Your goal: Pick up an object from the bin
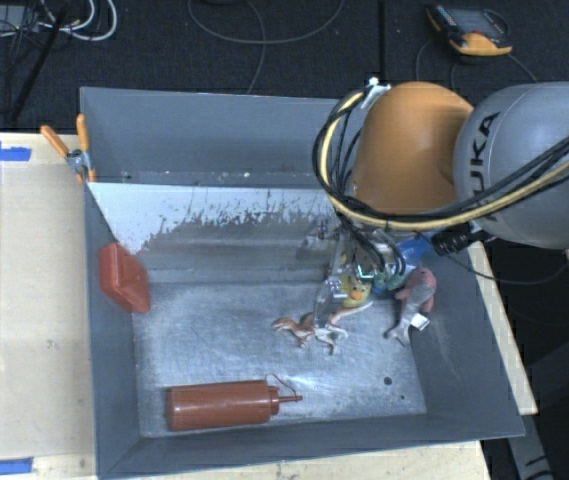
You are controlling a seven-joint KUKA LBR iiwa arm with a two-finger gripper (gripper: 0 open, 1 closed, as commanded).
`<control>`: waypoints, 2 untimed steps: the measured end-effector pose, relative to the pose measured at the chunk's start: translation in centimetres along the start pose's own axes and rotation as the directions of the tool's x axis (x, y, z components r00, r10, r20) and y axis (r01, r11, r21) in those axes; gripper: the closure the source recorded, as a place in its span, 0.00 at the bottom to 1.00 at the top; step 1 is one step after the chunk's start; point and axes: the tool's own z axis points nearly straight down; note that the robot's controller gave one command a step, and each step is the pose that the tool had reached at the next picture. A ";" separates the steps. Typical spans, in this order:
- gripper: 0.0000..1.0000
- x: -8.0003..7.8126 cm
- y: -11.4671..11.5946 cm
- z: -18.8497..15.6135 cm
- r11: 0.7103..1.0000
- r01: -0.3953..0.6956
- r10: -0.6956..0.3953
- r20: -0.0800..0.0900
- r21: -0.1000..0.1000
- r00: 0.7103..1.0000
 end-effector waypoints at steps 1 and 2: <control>0.00 -0.2 0.0 -0.4 1.000 -0.001 0.001 0.007 0.000 1.000; 0.00 0.2 -0.4 3.5 0.999 0.036 -0.036 0.016 0.000 0.999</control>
Offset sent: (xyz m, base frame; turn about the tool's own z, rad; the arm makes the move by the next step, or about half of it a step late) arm -0.0120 -0.0120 -0.0933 -0.0868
